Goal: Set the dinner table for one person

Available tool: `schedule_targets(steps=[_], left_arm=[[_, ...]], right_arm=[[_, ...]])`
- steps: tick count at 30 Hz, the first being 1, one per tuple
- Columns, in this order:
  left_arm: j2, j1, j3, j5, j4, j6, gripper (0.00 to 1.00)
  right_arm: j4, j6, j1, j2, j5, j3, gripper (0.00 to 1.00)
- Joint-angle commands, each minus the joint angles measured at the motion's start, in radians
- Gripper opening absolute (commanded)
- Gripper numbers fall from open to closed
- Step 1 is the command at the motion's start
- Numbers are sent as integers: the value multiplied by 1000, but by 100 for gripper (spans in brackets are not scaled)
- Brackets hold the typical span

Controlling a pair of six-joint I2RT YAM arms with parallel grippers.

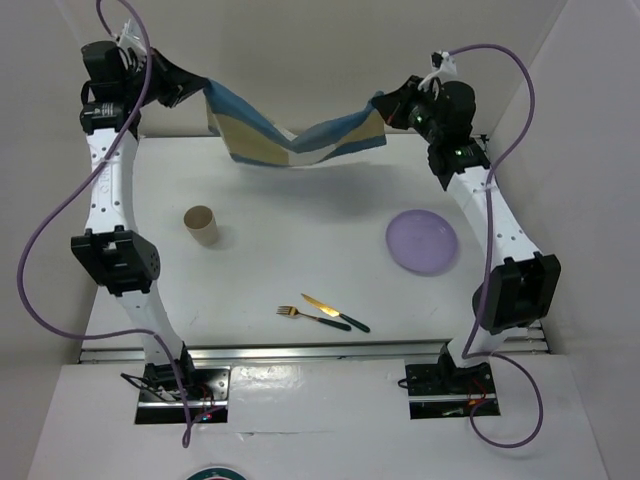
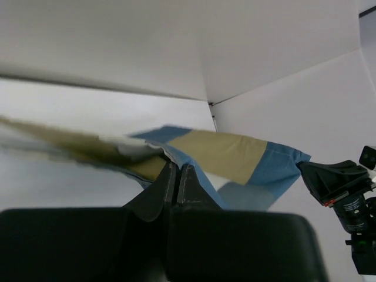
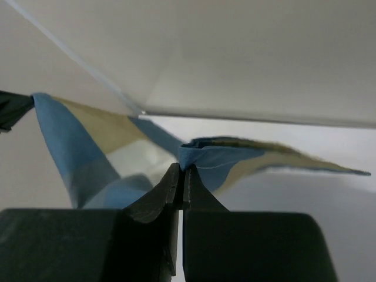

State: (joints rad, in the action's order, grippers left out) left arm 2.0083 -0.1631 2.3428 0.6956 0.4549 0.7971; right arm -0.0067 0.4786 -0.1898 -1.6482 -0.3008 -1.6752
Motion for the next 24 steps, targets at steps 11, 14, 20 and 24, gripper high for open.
schedule_targets(steps=[11,14,20,24], left_arm=[[-306,-18,-741,-49,33,-220,75],[-277,-18,-679,-135,164,-297,94],[-267,28,-606,-243,243,-332,87],[-258,123,-695,-294,213,-320,63]], right_arm=[[-22,-50,-134,323,-83,781,57],[-136,-51,-212,334,13,825,87],[-193,-41,-212,364,127,771,66],[-239,-29,-212,191,146,614,20]])
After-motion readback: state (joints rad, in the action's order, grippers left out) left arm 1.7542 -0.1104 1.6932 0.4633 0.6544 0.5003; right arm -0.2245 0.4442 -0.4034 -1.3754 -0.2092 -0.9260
